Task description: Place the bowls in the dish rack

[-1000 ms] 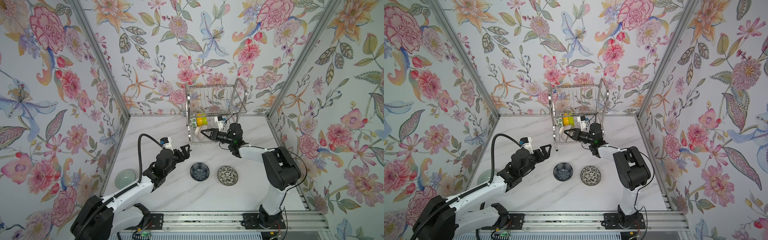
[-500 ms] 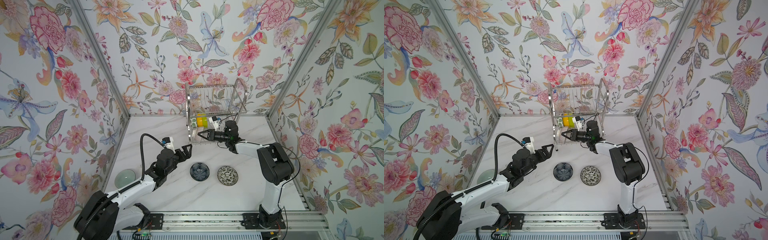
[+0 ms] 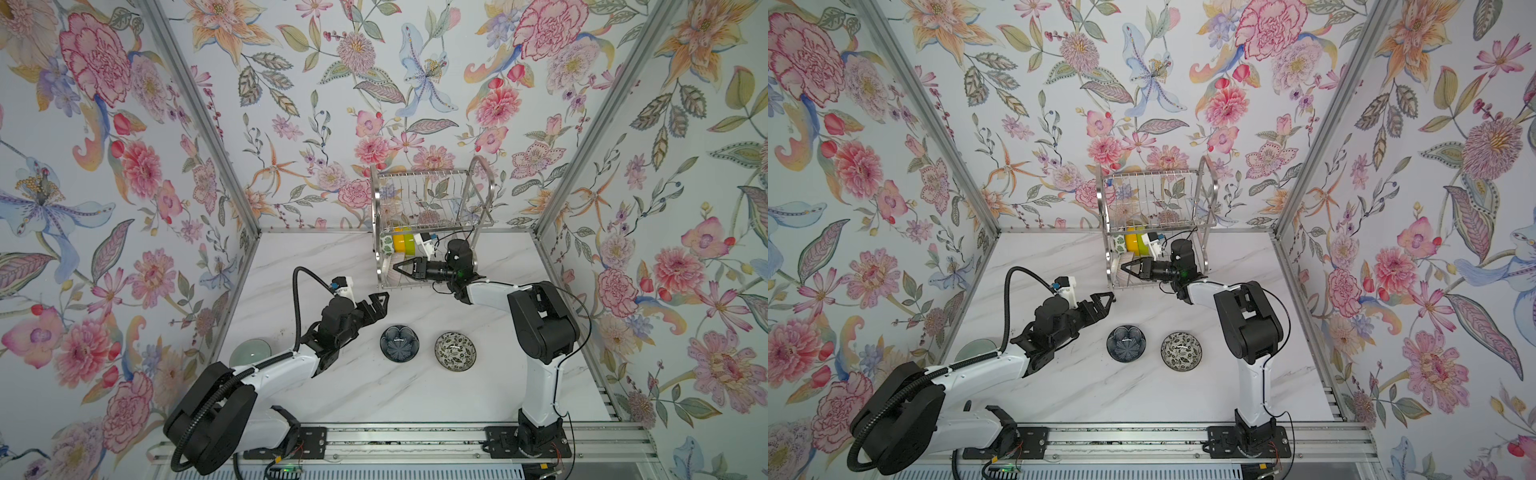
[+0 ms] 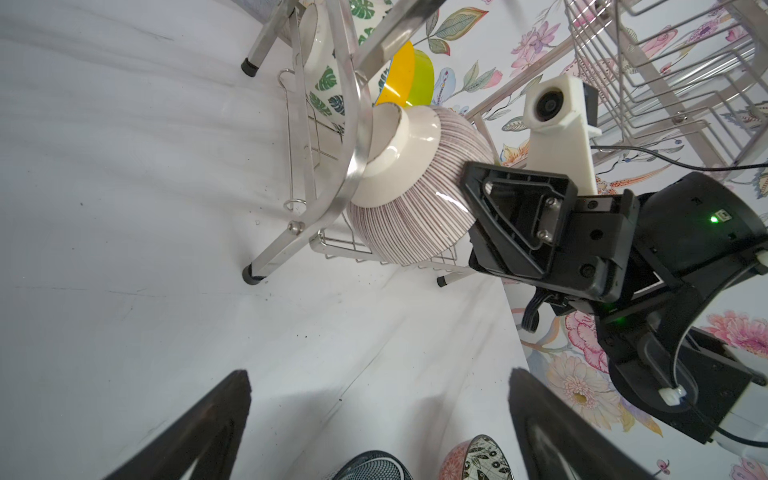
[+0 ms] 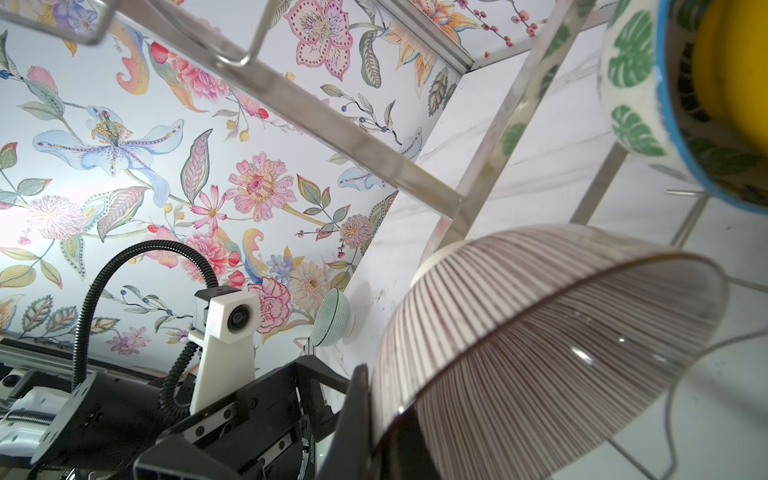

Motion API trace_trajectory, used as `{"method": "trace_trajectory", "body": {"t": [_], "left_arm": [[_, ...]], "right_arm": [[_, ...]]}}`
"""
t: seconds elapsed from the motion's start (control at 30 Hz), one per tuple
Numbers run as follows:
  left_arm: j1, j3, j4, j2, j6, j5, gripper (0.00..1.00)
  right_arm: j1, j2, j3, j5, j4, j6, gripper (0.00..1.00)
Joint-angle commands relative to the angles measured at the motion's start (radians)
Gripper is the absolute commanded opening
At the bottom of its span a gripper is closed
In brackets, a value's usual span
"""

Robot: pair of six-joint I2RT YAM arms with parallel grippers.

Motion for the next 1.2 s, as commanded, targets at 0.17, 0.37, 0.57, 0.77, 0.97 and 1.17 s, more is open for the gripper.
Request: {"method": "trace_trajectory", "body": {"t": [0.17, 0.37, 0.57, 0.77, 0.97, 1.17], "left_arm": [[-0.064, 0.094, -0.117, 0.058, 0.166, -0.070, 0.99], [-0.078, 0.104, -0.139, 0.074, 0.249, -0.079, 0.99], [-0.097, 0.122, -0.172, 0.086, 0.319, -0.097, 0.99], [-0.101, 0.123, -0.180, 0.090, 0.307, -0.093, 0.99], [-0.102, 0.114, -0.178, 0.082, 0.298, -0.098, 0.99], [-0.103, 0.108, -0.178, 0.072, 0.294, -0.104, 0.99]], "right_arm": [[-0.008, 0.048, 0.044, -0.061, 0.150, 0.062, 0.00], [-0.013, 0.067, 0.054, -0.069, 0.163, 0.066, 0.00], [-0.014, 0.091, 0.074, -0.075, 0.163, 0.063, 0.00], [-0.014, 0.108, 0.093, -0.069, 0.117, 0.025, 0.00], [-0.012, 0.114, 0.108, -0.061, 0.037, -0.041, 0.00], [-0.012, 0.125, 0.124, -0.058, -0.014, -0.083, 0.00]]}}
